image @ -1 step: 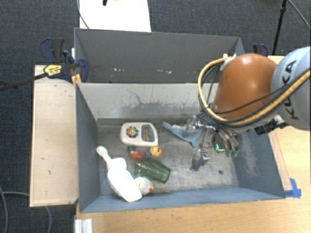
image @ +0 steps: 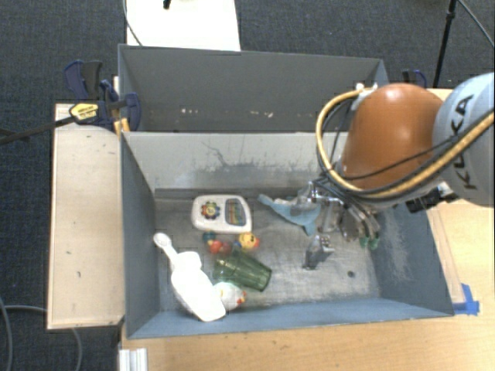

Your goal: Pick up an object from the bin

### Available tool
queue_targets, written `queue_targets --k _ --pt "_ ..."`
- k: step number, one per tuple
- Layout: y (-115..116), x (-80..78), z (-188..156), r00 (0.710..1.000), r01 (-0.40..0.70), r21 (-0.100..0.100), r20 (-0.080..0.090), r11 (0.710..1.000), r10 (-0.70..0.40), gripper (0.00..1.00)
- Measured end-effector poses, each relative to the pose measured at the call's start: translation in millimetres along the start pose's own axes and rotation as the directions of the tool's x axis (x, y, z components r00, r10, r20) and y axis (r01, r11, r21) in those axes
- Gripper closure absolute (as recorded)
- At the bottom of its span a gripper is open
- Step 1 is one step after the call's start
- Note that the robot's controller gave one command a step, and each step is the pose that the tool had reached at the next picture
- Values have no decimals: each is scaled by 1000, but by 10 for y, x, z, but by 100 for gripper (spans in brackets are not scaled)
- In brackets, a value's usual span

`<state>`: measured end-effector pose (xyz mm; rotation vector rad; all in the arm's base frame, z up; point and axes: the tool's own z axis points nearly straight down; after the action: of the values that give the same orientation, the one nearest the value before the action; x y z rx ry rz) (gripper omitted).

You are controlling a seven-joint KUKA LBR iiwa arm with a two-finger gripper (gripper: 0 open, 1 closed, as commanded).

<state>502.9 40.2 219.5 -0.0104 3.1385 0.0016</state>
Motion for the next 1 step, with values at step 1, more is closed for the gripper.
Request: queue_targets --k 1 --pt "432 82 720 1000 19 -1 5 1000 -19 0"
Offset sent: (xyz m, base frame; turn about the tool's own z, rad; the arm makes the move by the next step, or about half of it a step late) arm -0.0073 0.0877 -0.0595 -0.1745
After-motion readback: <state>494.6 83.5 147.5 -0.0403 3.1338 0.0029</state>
